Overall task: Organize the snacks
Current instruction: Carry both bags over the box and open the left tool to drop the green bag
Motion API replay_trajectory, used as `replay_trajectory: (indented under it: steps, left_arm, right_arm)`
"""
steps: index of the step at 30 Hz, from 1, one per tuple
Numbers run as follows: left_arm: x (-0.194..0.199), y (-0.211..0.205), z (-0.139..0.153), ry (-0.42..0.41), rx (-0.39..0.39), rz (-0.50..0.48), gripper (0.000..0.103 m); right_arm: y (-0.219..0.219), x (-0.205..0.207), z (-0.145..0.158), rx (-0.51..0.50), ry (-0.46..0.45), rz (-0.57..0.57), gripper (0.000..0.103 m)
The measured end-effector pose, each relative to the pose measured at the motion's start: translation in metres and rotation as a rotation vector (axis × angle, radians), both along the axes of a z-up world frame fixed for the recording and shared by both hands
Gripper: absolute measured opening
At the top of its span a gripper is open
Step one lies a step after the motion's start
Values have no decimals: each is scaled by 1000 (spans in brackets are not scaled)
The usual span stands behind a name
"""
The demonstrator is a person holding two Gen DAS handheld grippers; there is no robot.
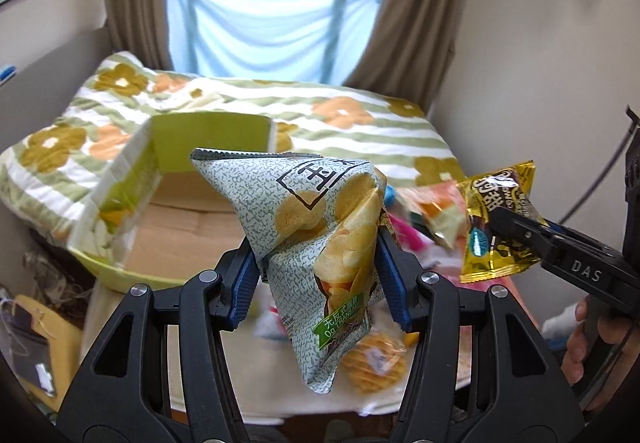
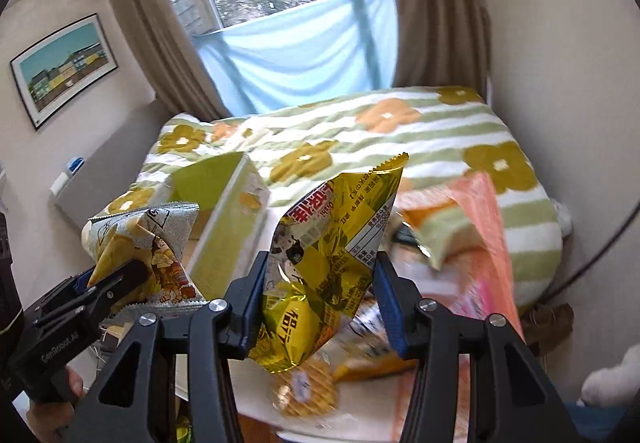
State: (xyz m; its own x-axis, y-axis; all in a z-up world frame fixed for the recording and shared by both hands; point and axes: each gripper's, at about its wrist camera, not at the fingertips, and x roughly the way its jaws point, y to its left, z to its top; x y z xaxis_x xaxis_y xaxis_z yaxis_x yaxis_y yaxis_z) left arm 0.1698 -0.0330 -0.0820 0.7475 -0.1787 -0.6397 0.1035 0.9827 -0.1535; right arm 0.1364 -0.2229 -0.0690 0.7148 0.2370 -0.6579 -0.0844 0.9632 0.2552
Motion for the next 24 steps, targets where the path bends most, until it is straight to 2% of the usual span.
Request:
replay_trajectory:
  steps: [7, 13, 17, 22, 23, 24]
  left_arm:
    - [48, 105, 5, 27, -2, 76, 50]
    - [88, 178, -15, 106, -8, 83, 50]
    - [114, 202, -37, 168, 3, 32, 50]
    - [132, 204, -63, 218, 28, -43, 51]
    - [134, 203, -66, 222, 37, -55, 52]
    - [135, 202, -68, 225, 38, -72, 58]
  right_arm:
    - [89, 50, 6, 7, -14, 97, 46]
    - [164, 88, -7, 0, 22, 155, 46]
    - [204, 103, -19, -18, 55, 164, 46]
    - [231, 115, -38, -46, 110, 144, 46]
    - [233, 117, -41, -56, 118, 139, 46]
    - [233, 118, -45, -63, 127, 135, 46]
